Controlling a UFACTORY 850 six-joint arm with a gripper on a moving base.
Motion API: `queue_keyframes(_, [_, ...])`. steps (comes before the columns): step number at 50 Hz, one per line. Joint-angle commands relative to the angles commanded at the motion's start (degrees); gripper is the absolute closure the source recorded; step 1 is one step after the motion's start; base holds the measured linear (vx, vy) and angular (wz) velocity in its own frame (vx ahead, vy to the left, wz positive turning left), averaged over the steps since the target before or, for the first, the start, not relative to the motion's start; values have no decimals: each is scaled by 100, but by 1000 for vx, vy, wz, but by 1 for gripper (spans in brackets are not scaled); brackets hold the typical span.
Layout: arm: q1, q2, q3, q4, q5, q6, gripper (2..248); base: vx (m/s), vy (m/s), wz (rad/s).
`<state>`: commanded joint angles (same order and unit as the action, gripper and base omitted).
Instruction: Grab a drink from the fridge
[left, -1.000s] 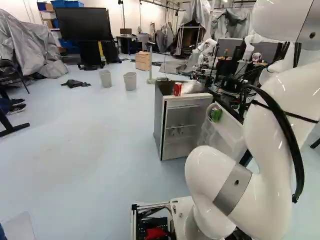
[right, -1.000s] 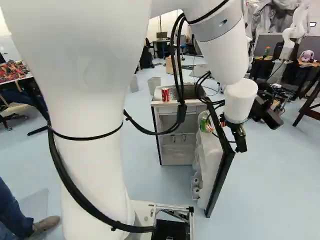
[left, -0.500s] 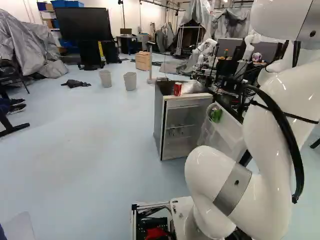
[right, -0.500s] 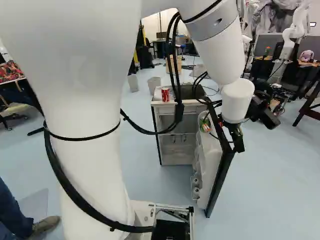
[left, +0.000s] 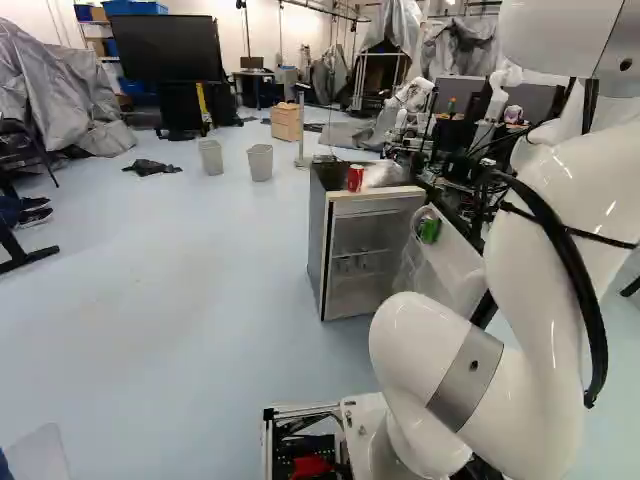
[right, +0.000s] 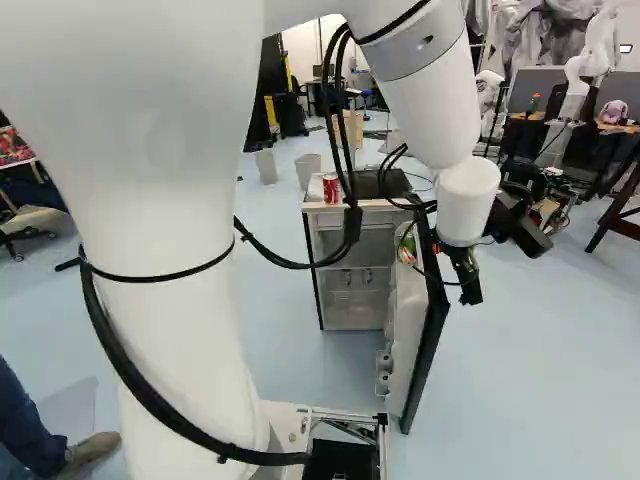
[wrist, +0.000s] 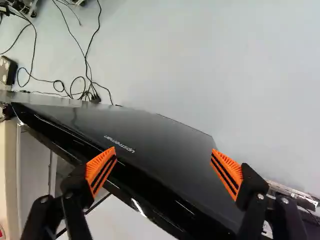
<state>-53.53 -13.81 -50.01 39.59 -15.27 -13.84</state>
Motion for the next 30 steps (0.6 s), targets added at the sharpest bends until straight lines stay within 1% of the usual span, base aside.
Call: queue_keyframes(30, [131,186,223,0,0,0,3,0,0,0])
